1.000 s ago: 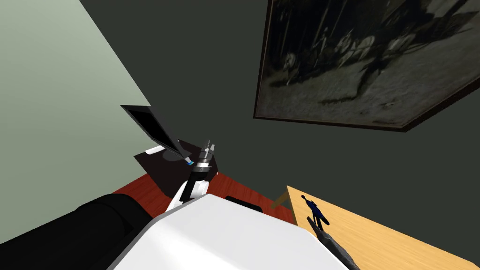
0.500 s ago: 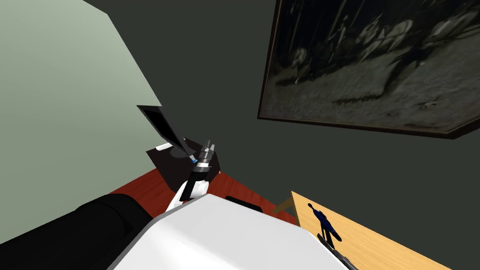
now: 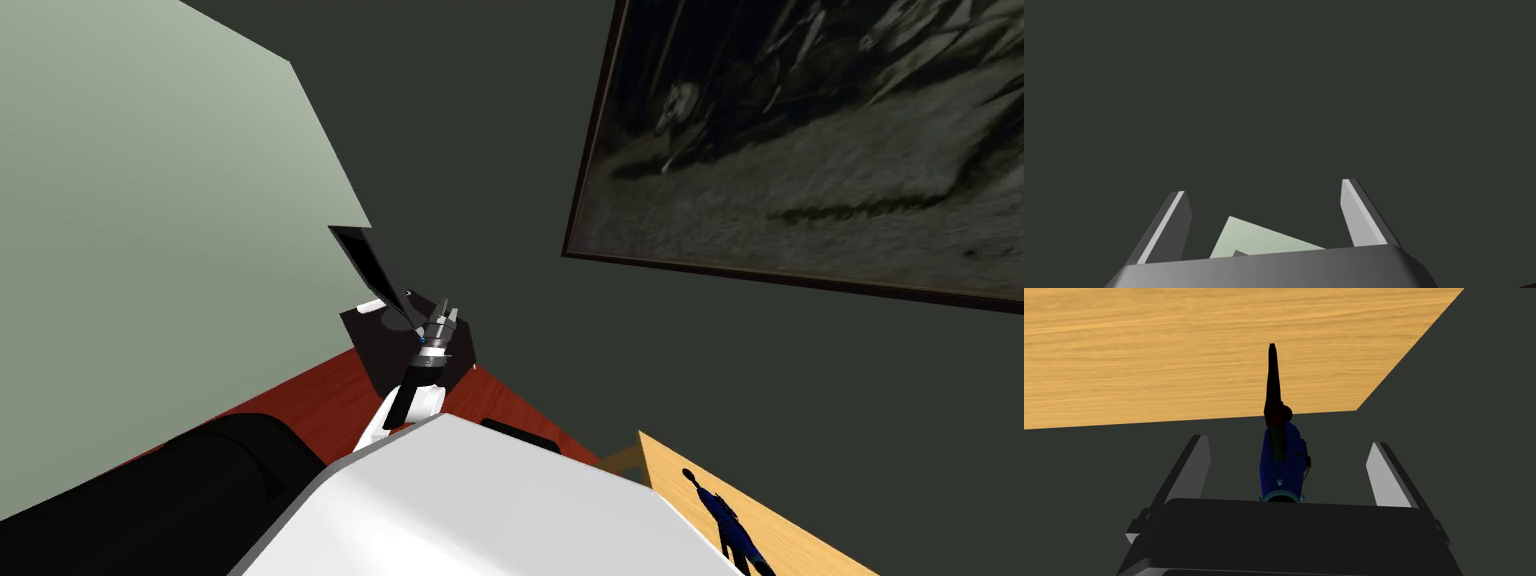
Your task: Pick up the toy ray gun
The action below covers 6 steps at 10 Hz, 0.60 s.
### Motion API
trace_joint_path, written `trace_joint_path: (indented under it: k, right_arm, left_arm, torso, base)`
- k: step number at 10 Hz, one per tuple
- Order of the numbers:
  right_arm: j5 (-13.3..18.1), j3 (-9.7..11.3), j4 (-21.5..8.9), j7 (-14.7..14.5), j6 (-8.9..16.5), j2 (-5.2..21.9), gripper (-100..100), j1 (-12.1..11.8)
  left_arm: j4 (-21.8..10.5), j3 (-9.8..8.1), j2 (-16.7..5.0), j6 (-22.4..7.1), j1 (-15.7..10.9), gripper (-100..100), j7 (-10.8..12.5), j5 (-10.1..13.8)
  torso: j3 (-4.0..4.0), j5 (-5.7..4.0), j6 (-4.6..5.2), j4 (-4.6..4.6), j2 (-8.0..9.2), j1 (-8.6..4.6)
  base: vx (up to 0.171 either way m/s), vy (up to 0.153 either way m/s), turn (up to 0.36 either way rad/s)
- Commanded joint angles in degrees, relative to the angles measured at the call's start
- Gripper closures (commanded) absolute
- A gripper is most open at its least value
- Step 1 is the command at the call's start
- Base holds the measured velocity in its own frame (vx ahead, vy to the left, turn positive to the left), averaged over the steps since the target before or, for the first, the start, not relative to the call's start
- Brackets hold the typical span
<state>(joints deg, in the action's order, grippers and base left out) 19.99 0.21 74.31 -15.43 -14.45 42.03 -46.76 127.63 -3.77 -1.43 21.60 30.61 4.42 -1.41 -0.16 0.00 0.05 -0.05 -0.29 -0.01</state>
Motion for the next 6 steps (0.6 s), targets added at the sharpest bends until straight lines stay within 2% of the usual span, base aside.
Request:
trace_joint_path:
  k: [1,3,4,5,6]
  right_arm:
    - [0.5,0.1,-2.2,-0.4,-0.2,1.0,-100,0.0]
    - [1.2,0.3,-3.8,-0.9,-0.1,1.8,-100,-0.2]
    - [1.0,0.3,-3.4,-0.9,0.0,1.3,-100,0.1]
    - [1.1,0.3,-3.6,-0.9,-0.1,1.4,0,0.1]
    - [0.9,0.9,-6.0,0.4,0.1,1.7,-100,2.1]
  left_arm:
    - [0.0,0.00,0.0,0.0,0.0,0,0.0,0.0]
    - [0.0,0.00,0.0,0.0,0.0,0,0.0,0.0]
    - [0.0,0.00,0.0,0.0,0.0,0,0.0,0.0]
    - [0.0,0.00,0.0,0.0,0.0,0,0.0,0.0]
    - [0.0,0.00,0.0,0.0,0.0,0,0.0,0.0]
  torso:
    - [0.00,0.00,0.00,0.00,0.00,0.00]
    - [-0.01,0.01,0.00,0.00,-0.01,0.04]
    - [-0.01,0.02,-0.01,0.00,-0.02,0.06]
    - [0.04,0.02,0.03,0.01,0.09,0.06]
    - [0.10,0.02,0.03,0.03,0.18,0.06]
  base:
    - [0.070,0.003,0.169]
    - [0.061,0.009,0.155]
    - [0.030,0.003,0.029]
    - [0.006,0.000,-0.005]
    - [-0.068,0.007,0.158]
